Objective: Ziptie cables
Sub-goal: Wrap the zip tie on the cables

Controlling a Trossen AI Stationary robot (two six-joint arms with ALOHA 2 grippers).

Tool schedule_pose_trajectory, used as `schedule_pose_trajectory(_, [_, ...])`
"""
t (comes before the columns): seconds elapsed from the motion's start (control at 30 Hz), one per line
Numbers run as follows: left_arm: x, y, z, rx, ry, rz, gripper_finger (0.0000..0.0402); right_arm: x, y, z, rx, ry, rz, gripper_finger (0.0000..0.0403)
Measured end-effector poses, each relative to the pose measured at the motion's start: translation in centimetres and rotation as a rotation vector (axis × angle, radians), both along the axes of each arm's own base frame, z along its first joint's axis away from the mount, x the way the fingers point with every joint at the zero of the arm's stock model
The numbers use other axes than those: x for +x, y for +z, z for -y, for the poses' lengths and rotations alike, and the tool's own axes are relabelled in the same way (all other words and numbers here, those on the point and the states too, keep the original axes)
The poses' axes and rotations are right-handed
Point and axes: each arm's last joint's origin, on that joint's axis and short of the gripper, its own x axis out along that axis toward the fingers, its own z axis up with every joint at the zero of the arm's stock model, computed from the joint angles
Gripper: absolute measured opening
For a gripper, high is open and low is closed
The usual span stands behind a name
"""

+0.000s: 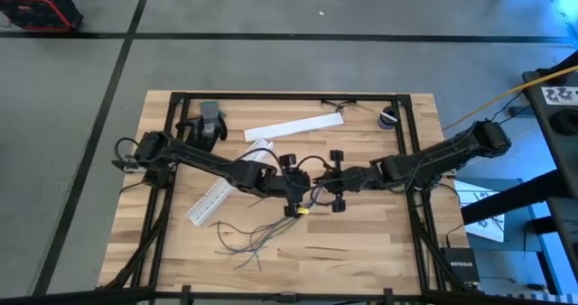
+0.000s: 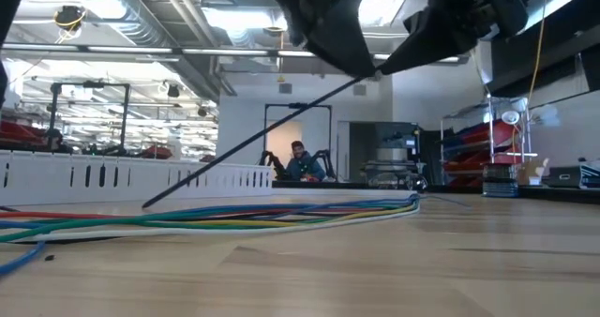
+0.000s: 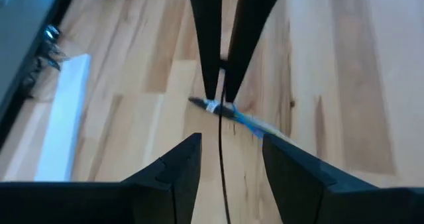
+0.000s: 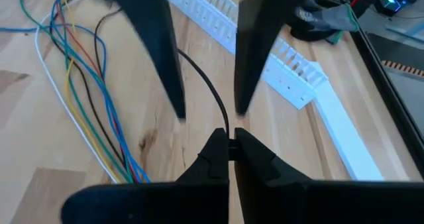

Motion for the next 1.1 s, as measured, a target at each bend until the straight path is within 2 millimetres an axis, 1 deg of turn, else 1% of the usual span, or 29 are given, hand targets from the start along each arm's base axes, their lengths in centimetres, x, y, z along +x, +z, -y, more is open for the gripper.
schedule_pose_trajectory(0.1, [0.3, -0.2, -0.2, -0.006, -0.012, 0.005, 0.0151, 0.0, 0.0, 0.0, -0.001, 0.001, -0.003, 0.0001])
schedule_pose_trajectory(0.17, [0.4, 0.0, -0.2, 0.000, -0.020, 0.018, 0.0137, 0.0, 0.0, 0.0, -0.001, 0.001, -0.003, 0.0001])
schedule_pose_trajectory(0.23, [0.4, -0.1, -0.1, 0.003, -0.025, 0.013, 0.0111, 0.0, 0.0, 0.0, 0.001, 0.003, -0.004, 0.0001])
schedule_pose_trajectory(0.4, [0.4, -0.1, -0.1, 0.009, -0.035, 0.010, 0.0018, 0.0, 0.0, 0.0, 0.013, 0.011, 0.001, 0.0012])
schedule_pose_trajectory(0.43, [0.4, -0.1, -0.1, 0.014, -0.039, 0.008, 0.0010, 0.0, 0.0, -0.1, 0.013, 0.011, 0.003, 0.0018])
schedule_pose_trajectory(0.63, [0.4, 0.1, -0.1, 0.020, -0.039, 0.020, 0.0002, -0.1, 0.1, 0.0, 0.003, 0.012, -0.022, 0.0054])
schedule_pose_trajectory(0.73, [0.1, 0.6, -0.2, 0.024, -0.016, 0.029, 0.0001, -1.0, 1.5, 0.3, -0.029, -0.013, -0.045, 0.0080])
schedule_pose_trajectory(0.8, [-0.4, 1.5, -0.2, 0.029, -0.002, 0.045, 0.0001, -2.0, 2.9, 0.7, -0.050, -0.040, -0.046, 0.0102])
schedule_pose_trajectory(0.9, [-1.2, 2.8, -0.3, 0.036, 0.019, 0.064, 0.0001, -4.0, 4.1, 1.3, -0.084, -0.070, -0.077, 0.0138])
schedule_pose_trajectory(0.97, [-1.7, 3.8, -0.5, 0.032, 0.037, 0.088, 0.0001, -5.3, 4.9, 1.8, -0.091, -0.084, -0.064, 0.0160])
schedule_pose_trajectory(1.03, [-2.1, 4.8, -0.6, 0.020, 0.047, 0.124, 0.0001, -6.5, 4.8, 2.1, -0.085, -0.092, -0.050, 0.0177])
schedule_pose_trajectory(1.1, [-2.3, 5.5, -0.8, -0.001, 0.067, 0.161, 0.0000, -7.0, 3.7, 2.2, -0.067, -0.067, -0.019, 0.0188])
